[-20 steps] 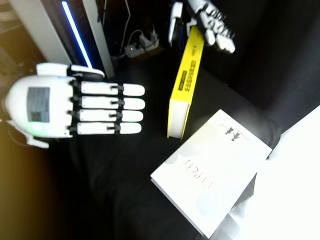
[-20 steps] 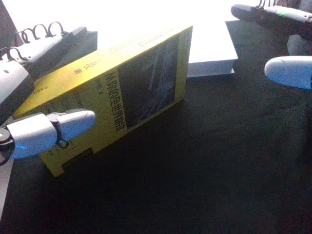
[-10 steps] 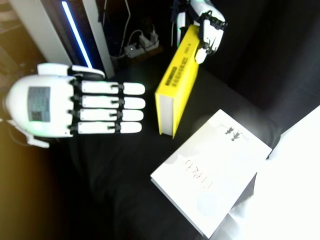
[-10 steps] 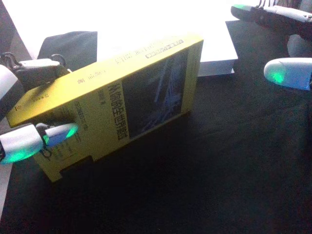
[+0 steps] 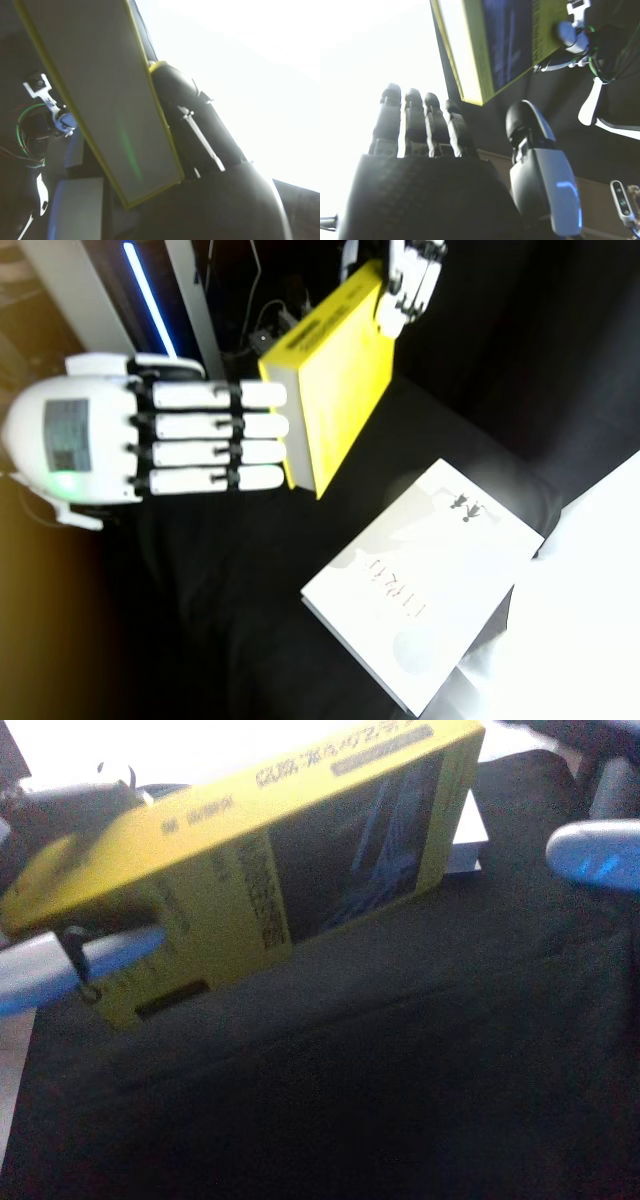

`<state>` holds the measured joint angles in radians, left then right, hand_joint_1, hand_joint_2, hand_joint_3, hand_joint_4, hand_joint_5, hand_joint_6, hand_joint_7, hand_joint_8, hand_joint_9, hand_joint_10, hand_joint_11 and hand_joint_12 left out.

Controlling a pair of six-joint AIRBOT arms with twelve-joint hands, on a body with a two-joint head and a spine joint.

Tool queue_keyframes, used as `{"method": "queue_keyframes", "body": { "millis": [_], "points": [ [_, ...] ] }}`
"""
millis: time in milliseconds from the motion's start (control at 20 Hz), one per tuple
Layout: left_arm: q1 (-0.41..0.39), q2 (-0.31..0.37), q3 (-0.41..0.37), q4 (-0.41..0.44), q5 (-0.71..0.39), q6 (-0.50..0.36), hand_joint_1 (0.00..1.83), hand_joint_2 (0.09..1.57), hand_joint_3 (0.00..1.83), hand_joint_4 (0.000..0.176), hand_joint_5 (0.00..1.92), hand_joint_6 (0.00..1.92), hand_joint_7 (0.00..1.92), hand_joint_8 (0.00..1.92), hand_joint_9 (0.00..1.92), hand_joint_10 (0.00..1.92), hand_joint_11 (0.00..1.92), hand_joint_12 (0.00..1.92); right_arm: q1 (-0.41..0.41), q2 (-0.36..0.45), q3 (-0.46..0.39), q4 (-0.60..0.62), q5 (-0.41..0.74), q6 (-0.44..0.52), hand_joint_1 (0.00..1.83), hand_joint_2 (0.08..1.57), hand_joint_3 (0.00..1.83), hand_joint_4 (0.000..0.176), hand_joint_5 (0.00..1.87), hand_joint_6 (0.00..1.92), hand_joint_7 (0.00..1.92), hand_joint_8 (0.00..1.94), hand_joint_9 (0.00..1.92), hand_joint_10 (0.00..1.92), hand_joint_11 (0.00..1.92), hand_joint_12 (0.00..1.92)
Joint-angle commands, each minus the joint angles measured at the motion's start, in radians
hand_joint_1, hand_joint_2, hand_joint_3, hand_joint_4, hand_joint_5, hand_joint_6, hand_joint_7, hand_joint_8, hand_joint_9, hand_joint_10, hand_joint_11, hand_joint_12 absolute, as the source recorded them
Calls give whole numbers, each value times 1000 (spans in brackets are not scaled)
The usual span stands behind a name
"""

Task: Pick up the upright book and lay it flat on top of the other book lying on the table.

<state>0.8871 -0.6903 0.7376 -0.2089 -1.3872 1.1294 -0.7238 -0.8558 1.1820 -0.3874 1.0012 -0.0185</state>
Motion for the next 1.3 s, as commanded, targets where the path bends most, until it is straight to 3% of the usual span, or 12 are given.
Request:
{"method": "queue_keyframes", "body": {
  "millis": [0,200,350,450,600,800,900,950,1000,1050,1100,1250],
  "points": [
    [-25,-5,7,17,-106,-10,1116,1209,0,0,807,1243,1339,739,1403,969,1243,1325,25,-8,6,43,125,7,326,1218,0,21,0,0,0,0,0,0,0,0],
    [-93,-44,44,24,-8,-10,1135,1165,1,0,887,1121,1444,578,1522,863,1371,1215,135,-66,38,-17,124,7,347,1172,0,0,0,0,0,0,0,0,0,0],
    [-120,-70,60,26,32,-10,1149,1133,1,0,949,1030,1512,659,1555,1056,1410,1399,160,-85,47,-31,120,7,431,1145,0,59,0,0,0,0,0,0,0,0],
    [-142,-89,72,35,61,-10,1142,1144,0,0,929,1061,1448,803,1485,1145,1345,1495,164,-97,56,-32,116,7,486,1130,0,76,0,0,0,0,0,0,0,0],
    [-160,-102,75,52,53,-10,1128,1172,0,0,876,1145,1388,1035,1470,1329,1362,1612,165,-126,70,-51,92,11,664,1087,0,6,0,0,0,0,0,0,0,0],
    [-187,-102,59,117,-28,-10,1111,1199,0,0,830,1227,1315,855,1409,990,1256,1385,168,-174,112,-98,30,68,831,1048,0,0,25,10,43,16,56,24,38,19],
    [-187,-97,50,135,-78,-10,1121,1180,0,0,866,1167,1332,833,1435,941,1295,1355,168,-180,122,-106,11,74,889,1009,37,0,201,31,404,60,308,192,1,1063],
    [-187,-95,48,138,-89,-10,1129,1168,0,0,885,1132,1320,820,1431,890,1319,1276,168,-181,124,-106,10,77,968,994,14,0,480,133,848,177,648,574,158,1470],
    [-187,-92,46,140,-107,-10,1131,1167,0,0,884,1131,1316,800,1443,837,1339,1212,168,-181,127,-106,7,81,1195,1090,14,0,840,839,972,835,990,819,581,1578],
    [-187,-89,45,140,-121,-10,1127,1174,1,0,868,1153,1313,785,1449,818,1342,1177,168,-181,129,-106,5,82,1159,1130,8,0,902,1026,1210,1396,1162,1532,999,1852],
    [-186,-86,43,141,-136,-10,1126,1177,0,0,864,1159,1332,774,1468,794,1367,1137,168,-181,131,-106,2,82,1153,1142,4,0,915,1069,1305,1582,1257,1787,1225,1907],
    [-181,-80,38,146,-144,-10,1131,1172,1,0,870,1142,1325,891,1485,859,1376,1231,169,-181,136,-103,-1,82,1146,1169,4,0,872,1148,1343,1926,1357,1920,1355,1921]
  ]
}}
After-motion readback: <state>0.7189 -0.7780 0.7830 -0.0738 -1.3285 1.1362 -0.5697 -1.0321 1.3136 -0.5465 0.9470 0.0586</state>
